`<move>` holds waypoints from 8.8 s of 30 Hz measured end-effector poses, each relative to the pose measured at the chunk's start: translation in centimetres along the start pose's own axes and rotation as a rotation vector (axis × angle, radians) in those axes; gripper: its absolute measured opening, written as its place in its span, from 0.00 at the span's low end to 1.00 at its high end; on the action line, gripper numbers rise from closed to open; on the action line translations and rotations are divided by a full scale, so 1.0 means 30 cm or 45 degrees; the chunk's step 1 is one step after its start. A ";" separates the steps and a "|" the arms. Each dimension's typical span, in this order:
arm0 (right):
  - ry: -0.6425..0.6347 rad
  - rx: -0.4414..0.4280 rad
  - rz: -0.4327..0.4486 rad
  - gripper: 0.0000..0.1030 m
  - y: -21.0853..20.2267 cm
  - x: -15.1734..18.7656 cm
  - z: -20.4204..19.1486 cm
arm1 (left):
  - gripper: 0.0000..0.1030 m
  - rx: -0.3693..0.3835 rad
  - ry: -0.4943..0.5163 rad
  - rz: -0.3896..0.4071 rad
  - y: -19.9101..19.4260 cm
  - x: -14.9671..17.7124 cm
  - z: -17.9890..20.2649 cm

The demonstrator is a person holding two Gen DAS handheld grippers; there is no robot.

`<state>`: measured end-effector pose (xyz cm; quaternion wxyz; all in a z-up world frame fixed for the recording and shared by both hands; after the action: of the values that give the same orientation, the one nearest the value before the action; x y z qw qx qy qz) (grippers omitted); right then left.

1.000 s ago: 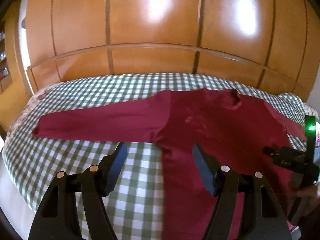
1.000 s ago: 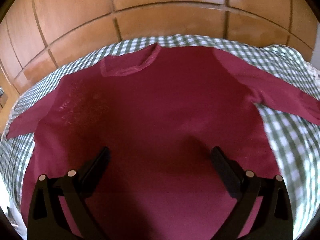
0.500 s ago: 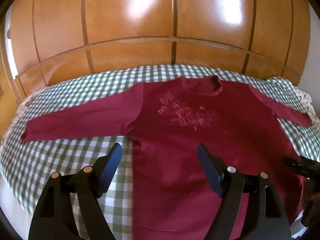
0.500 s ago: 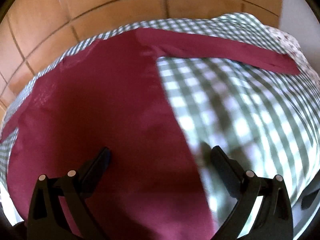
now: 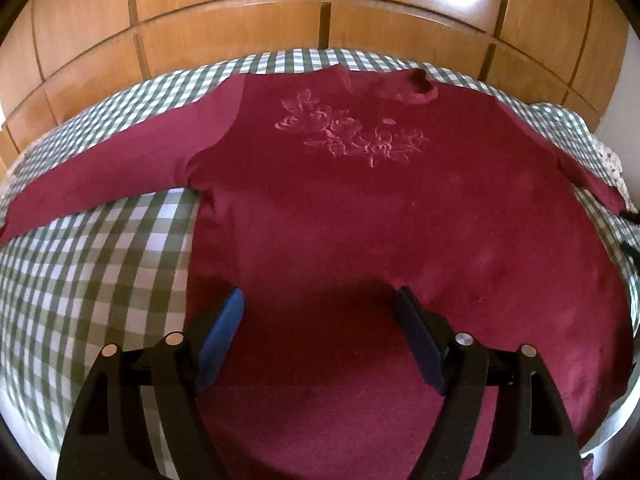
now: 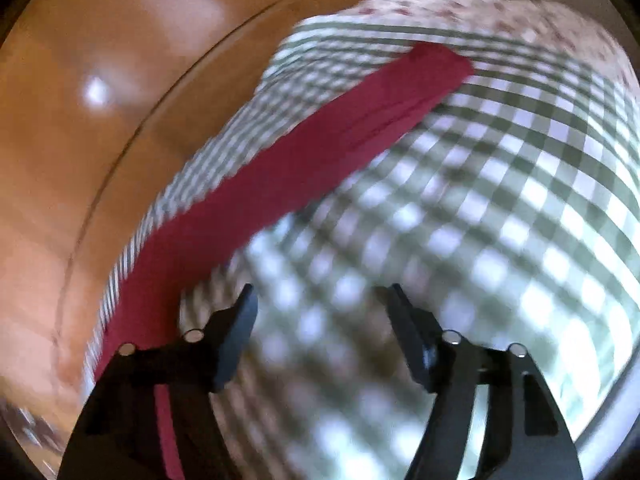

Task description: Fold small clothes

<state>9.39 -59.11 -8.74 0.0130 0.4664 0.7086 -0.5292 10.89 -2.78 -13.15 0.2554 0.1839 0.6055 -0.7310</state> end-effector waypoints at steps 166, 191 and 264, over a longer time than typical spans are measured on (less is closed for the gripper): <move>-0.974 -0.705 -0.605 0.79 0.283 0.823 -1.493 | 0.61 0.084 -0.582 0.130 -0.139 -0.244 -0.575; -1.154 -0.500 0.087 0.04 -0.019 0.192 -1.465 | 0.73 -0.101 -0.653 0.024 0.077 -0.346 -0.438; -1.150 -0.002 -0.090 0.84 0.377 0.367 -0.933 | 0.76 -0.142 -0.019 0.075 0.209 -0.308 -0.016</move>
<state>24.10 -30.61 -10.42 0.3030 0.1642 0.6479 -0.6793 22.02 -1.78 -12.87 0.2909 0.1816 0.6376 -0.6898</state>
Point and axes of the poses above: each gripper's, at about its wrist camera, not at the fingertips, and y roughly the way its jaws point, z to its right, x to its underside, the point moved 7 cm from there along y, roughly the way its jaws point, and after that the axes turned 14 degrees about -y, right-handed, at the moved point
